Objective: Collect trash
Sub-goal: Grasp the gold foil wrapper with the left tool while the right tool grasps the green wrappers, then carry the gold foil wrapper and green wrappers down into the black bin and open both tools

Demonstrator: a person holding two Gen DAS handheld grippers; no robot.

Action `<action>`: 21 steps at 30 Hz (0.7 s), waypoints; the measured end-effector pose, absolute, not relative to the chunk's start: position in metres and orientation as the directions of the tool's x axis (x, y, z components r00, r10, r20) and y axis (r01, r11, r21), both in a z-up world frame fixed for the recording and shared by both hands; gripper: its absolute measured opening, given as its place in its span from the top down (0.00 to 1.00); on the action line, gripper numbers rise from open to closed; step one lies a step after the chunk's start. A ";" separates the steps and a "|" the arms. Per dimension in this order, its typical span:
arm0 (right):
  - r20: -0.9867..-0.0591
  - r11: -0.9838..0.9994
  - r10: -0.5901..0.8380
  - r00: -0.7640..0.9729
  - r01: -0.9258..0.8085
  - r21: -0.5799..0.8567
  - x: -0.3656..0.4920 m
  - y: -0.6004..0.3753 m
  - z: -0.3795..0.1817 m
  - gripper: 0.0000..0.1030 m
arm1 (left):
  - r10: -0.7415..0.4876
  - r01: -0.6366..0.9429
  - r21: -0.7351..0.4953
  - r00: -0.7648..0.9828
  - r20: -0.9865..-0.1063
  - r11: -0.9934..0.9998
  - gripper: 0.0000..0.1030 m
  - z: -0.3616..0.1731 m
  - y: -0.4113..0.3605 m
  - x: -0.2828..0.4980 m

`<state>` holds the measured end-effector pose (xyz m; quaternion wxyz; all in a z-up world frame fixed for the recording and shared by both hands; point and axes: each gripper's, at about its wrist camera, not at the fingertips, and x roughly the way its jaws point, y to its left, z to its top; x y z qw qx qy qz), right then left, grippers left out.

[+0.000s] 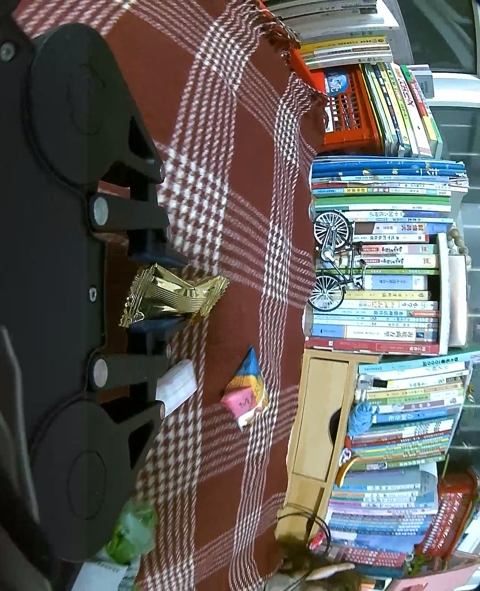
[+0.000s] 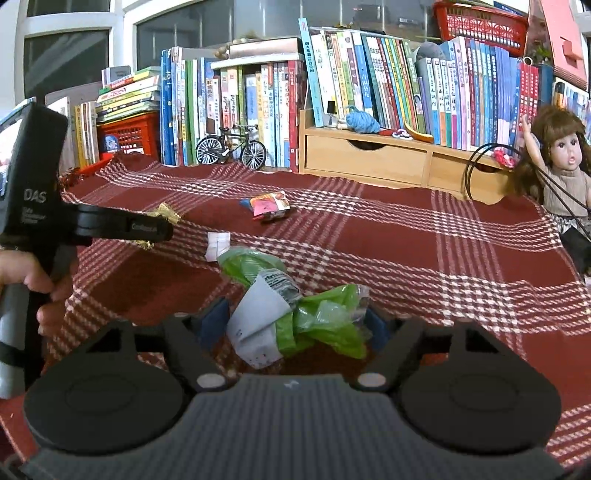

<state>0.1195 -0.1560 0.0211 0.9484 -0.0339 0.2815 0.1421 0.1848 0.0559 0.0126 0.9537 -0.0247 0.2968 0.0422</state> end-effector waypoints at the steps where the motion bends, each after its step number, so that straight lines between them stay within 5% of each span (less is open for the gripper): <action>1: -0.543 0.956 0.254 0.800 -0.291 0.019 0.117 -0.156 0.022 0.25 | 0.061 -0.091 -0.025 0.822 -0.566 0.996 0.74 0.014 0.056 0.178; 21: -0.545 0.951 0.292 0.786 -0.302 0.073 0.065 -0.162 0.026 0.25 | -0.037 0.017 -0.044 0.848 -0.528 0.999 0.74 0.035 0.050 0.054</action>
